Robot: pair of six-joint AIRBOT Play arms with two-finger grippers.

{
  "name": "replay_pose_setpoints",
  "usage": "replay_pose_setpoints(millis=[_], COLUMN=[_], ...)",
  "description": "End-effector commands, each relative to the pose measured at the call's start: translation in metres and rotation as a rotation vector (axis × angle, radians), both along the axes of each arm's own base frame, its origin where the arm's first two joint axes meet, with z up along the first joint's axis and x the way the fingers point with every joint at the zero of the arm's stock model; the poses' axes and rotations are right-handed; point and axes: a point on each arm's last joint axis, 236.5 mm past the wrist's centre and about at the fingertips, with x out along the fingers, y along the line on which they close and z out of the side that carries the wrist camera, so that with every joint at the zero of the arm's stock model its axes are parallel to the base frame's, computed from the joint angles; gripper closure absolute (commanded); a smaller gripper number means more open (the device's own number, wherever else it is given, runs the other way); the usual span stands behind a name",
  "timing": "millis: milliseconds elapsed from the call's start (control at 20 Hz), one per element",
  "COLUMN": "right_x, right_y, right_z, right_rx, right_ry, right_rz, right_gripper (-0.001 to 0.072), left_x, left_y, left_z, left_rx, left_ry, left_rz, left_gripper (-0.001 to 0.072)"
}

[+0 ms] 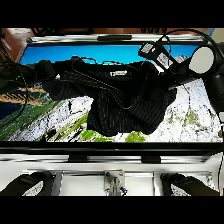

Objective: Fold the shirts.

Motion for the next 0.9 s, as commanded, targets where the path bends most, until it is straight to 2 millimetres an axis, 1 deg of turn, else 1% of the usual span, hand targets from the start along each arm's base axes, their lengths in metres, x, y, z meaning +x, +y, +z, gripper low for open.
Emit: replay_pose_setpoints(millis=[0,150,200,250,300,350,450,500,550,650,700,750,800,850], right_x=[0.008,0.014,0.019,0.026,0.032,0.037,0.043,0.045,0.046,0.049,0.05,0.054,0.057,0.059], right_y=[-0.005,0.001,0.001,-0.003,-0.008,-0.015,-0.033,-0.038,-0.038,-0.036,-0.039,-0.048,-0.055,-0.058], right_z=[0.001,0.002,0.002,0.004,0.007,0.01,0.016,0.018,0.019,0.021,0.022,0.027,0.031,0.033], right_rx=[-0.047,-0.107,-0.126,-0.146,-0.16,-0.175,-0.227,-0.235,-0.234,-0.229,-0.239,-0.272,-0.294,-0.297], right_ry=[-0.041,-0.086,-0.104,-0.132,-0.157,-0.183,-0.216,-0.227,-0.231,-0.245,-0.255,-0.278,-0.303,-0.312], right_rz=[-0.019,-0.011,-0.016,-0.039,-0.068,-0.101,-0.163,-0.185,-0.189,-0.185,-0.188,-0.206,-0.234,-0.249], right_gripper=[0.0606,0.0606,0.0606,0.0606,0.0606,0.0606,0.0606,0.0606,0.0606,0.0606,0.0606,0.0606,0.0606,0.0606], left_x=[-0.007,-0.003,-0.005,-0.007,-0.011,-0.015,-0.025,-0.03,-0.034,-0.035,-0.033,-0.033,-0.035,-0.039], left_y=[-0.011,-0.026,-0.029,-0.03,-0.031,-0.031,-0.022,-0.014,-0.002,0.021,0.027,0.024,0.016,0.002], left_z=[0.025,0.072,0.079,0.081,0.079,0.072,0.043,0.028,0.013,-0.006,-0.009,-0.006,-0.001,0.006], left_rx=[-0.047,-0.222,-0.245,-0.236,-0.212,-0.179,-0.08,-0.026,0.033,0.126,0.14,0.121,0.081,0.022], left_ry=[-0.03,-0.116,-0.125,-0.133,-0.127,-0.109,-0.02,0.03,0.077,0.128,0.136,0.133,0.13,0.125], left_rz=[-0.042,-0.047,-0.058,-0.07,-0.09,-0.11,-0.142,-0.146,-0.138,-0.103,-0.089,-0.093,-0.113,-0.145], left_gripper=[0.0651,0.0651,0.0651,0.0651,0.0651,0.0651,0.0651,0.0651,0.0651,0.0651,0.0651,0.0651,0.0651,0.0651])
